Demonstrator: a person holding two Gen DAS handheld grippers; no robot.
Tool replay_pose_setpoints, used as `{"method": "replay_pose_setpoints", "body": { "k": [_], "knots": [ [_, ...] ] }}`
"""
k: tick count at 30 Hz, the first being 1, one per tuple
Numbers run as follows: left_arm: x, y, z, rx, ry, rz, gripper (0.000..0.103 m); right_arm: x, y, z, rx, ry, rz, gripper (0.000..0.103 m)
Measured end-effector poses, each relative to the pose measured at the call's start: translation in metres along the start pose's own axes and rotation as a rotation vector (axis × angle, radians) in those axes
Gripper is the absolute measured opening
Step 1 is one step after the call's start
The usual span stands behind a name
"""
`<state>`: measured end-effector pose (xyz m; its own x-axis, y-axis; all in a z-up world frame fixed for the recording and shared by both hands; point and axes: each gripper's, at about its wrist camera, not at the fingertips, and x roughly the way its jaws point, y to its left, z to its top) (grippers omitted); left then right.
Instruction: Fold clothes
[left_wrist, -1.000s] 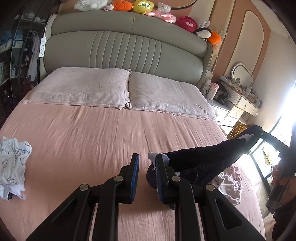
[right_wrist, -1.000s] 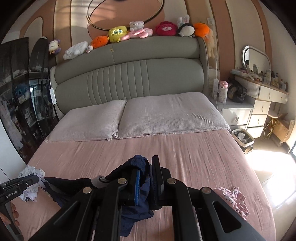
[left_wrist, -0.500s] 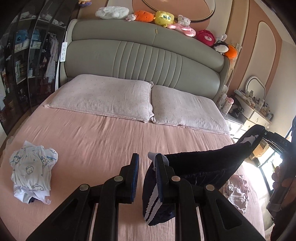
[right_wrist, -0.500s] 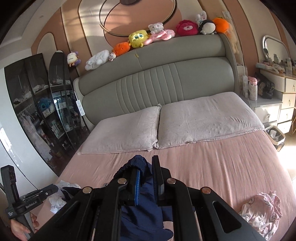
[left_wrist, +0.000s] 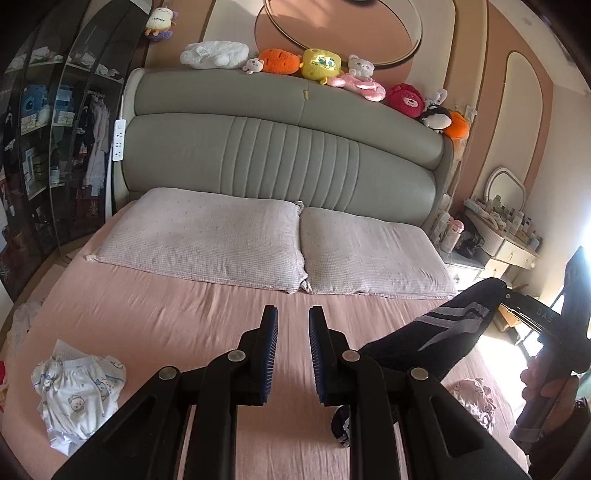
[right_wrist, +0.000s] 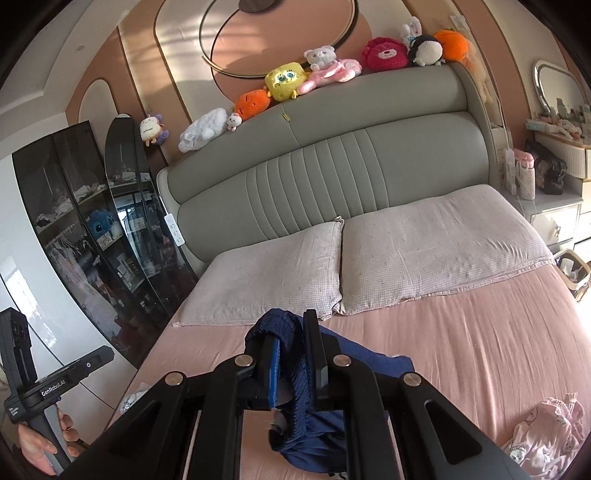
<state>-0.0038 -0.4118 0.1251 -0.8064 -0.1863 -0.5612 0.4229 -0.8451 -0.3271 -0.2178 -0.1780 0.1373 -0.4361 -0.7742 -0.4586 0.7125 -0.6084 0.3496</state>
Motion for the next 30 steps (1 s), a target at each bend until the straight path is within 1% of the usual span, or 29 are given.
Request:
{"method": "replay_pose_setpoints", "body": {
  "k": [2, 4, 5, 6, 8, 10, 12, 15, 19, 22, 26, 30],
  "knots": [
    [0.009, -0.001, -0.005, -0.022, 0.017, -0.070, 0.016, 0.001, 0.002, -0.001, -0.031, -0.001, -0.017, 0.009],
    [0.029, -0.001, -0.019, -0.106, 0.064, -0.155, 0.021, 0.001, 0.001, -0.003, -0.040, 0.001, -0.015, 0.009],
    [0.042, -0.001, -0.027, -0.155, 0.098, -0.194, 0.033, 0.000, 0.001, -0.003, -0.041, 0.003, -0.010, 0.009],
    [0.054, 0.000, -0.036, -0.203, 0.125, -0.229, 0.055, 0.000, 0.001, -0.004, -0.042, 0.004, -0.007, 0.009],
    [0.076, 0.001, -0.054, -0.298, 0.173, -0.296, 0.076, -0.002, 0.000, -0.006, -0.048, 0.008, -0.005, 0.009],
    [0.092, 0.003, -0.071, -0.375, 0.199, -0.349, 0.076, -0.004, 0.001, -0.009, -0.059, 0.012, 0.003, 0.009],
    [0.103, 0.005, -0.085, -0.427, 0.227, -0.360, 0.076, -0.006, 0.003, -0.012, -0.074, 0.017, 0.010, 0.009],
    [0.112, 0.010, -0.101, -0.454, 0.269, -0.366, 0.076, -0.011, 0.008, -0.019, -0.095, 0.020, 0.025, 0.009],
    [0.114, 0.014, -0.127, -0.474, 0.294, -0.371, 0.076, -0.015, 0.018, -0.031, -0.125, 0.016, 0.039, 0.009],
    [0.118, 0.016, -0.148, -0.490, 0.331, -0.363, 0.076, -0.013, 0.027, -0.040, -0.154, 0.018, 0.025, 0.009],
    [0.126, 0.018, -0.178, -0.550, 0.361, -0.352, 0.076, -0.006, 0.037, -0.045, -0.162, 0.038, 0.024, 0.009],
    [0.135, 0.016, -0.199, -0.599, 0.391, -0.317, 0.076, -0.004, 0.045, -0.048, -0.168, 0.037, 0.031, 0.009]
  ]
}}
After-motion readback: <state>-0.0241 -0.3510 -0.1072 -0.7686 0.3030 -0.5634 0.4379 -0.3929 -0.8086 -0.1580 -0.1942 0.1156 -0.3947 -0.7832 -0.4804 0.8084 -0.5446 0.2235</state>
